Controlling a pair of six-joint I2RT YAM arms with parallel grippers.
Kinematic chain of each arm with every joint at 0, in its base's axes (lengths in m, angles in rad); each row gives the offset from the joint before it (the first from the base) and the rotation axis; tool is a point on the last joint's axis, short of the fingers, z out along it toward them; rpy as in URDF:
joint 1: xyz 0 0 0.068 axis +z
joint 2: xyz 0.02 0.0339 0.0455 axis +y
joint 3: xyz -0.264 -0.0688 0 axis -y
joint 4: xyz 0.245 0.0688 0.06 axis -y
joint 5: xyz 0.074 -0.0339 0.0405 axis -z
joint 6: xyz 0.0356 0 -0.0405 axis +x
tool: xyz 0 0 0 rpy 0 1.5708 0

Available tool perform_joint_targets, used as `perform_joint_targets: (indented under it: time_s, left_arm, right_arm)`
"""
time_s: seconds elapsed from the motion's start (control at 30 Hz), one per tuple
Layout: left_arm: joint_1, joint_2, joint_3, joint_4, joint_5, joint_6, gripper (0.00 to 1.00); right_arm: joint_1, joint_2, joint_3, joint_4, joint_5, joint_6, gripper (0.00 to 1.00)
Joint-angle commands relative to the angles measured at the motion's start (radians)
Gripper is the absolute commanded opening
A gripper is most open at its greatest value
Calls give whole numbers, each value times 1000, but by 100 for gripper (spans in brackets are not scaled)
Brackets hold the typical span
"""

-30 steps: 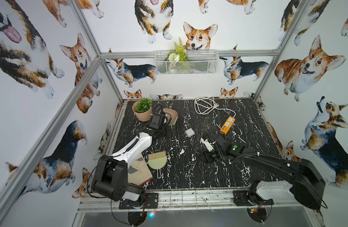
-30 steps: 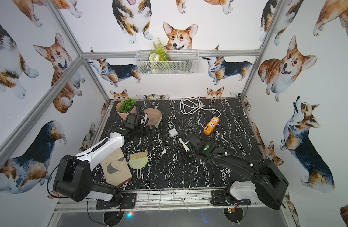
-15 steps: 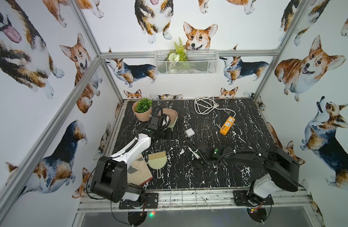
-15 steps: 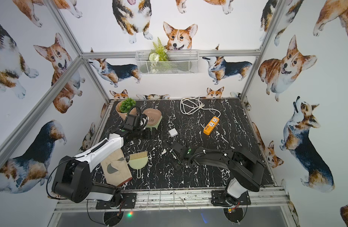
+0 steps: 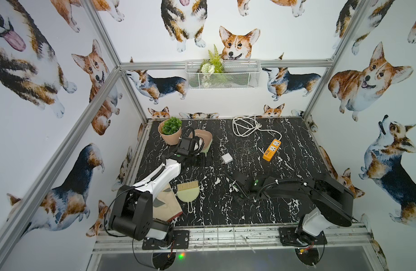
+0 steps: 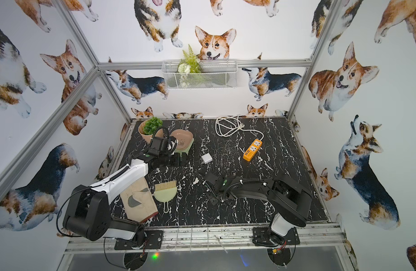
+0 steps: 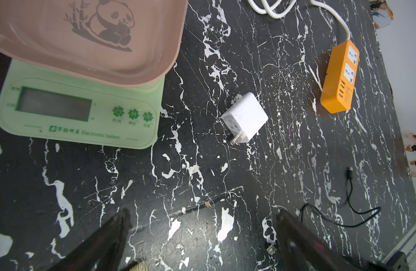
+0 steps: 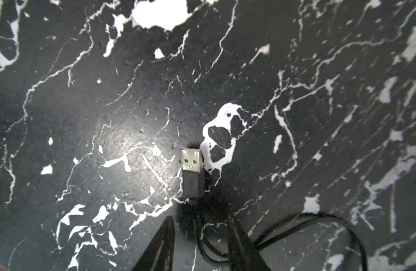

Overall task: Charge the electronic scale
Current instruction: Pick up the charging cable from the center of the board.

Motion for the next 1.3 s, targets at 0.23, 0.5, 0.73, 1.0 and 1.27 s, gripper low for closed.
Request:
perform_joint_targets:
  time_s: [0.23, 0.5, 0.73, 1.0, 1.27]
  left_arm:
    - [6, 5, -9, 3, 15, 3, 100]
    - [5, -20, -23, 8, 65, -14, 100]
    - [3, -87, -90, 65, 209, -88, 100]
    - [-14, -118, -202, 210, 395, -172, 96]
    - [-111, -112, -191, 246, 409, -171, 95]
  right_arm:
    - [18, 51, 14, 10, 29, 22, 31]
    - [19, 34, 8, -4, 71, 11, 6]
    - [18, -56, -33, 24, 95, -52, 0]
    - [-70, -261, -109, 83, -54, -106, 0]
    - [-168, -522, -211, 152, -206, -117, 0]
